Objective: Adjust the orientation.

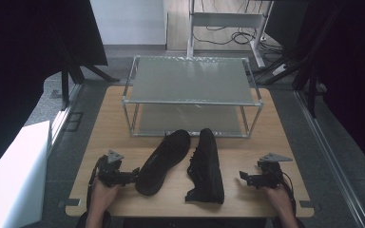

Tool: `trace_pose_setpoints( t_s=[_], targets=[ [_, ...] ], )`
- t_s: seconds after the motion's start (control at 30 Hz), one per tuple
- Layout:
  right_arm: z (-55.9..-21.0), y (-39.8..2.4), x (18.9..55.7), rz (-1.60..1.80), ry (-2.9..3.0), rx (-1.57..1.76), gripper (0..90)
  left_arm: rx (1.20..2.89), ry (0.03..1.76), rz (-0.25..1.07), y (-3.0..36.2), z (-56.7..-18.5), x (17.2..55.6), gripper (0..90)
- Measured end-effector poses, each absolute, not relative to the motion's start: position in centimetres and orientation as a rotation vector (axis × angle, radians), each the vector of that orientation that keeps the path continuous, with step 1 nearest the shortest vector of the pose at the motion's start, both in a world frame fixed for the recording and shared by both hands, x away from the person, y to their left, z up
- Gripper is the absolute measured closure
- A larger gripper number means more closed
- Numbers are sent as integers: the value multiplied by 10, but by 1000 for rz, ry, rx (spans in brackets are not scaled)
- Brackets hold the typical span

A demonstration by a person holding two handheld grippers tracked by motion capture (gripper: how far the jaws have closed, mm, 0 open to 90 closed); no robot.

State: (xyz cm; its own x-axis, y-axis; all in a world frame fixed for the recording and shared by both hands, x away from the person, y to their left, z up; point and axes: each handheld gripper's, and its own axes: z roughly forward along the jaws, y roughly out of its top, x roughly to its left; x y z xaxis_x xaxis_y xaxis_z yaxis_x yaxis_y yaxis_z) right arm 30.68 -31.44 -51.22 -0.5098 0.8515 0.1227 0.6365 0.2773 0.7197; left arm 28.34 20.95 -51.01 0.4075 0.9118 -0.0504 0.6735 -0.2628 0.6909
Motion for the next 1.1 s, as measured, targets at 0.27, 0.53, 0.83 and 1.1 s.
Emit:
trace_pose_setpoints(
  t_s=[0.27,0.53,0.83,1.1],
  targets=[
    [-512,-315,307,1068,2252,1375,70,2078,1265,455,186,-509,274,15],
    [-512,-315,307,1075,2253,1371,69,2096,1233,467,179,-508,272,20],
    [-512,-313,307,1077,2261,1373,70,2132,1155,433,163,-507,269,26],
    [-512,-313,307,1079,2261,1378,71,2174,1095,439,143,-509,267,21]
  ],
)
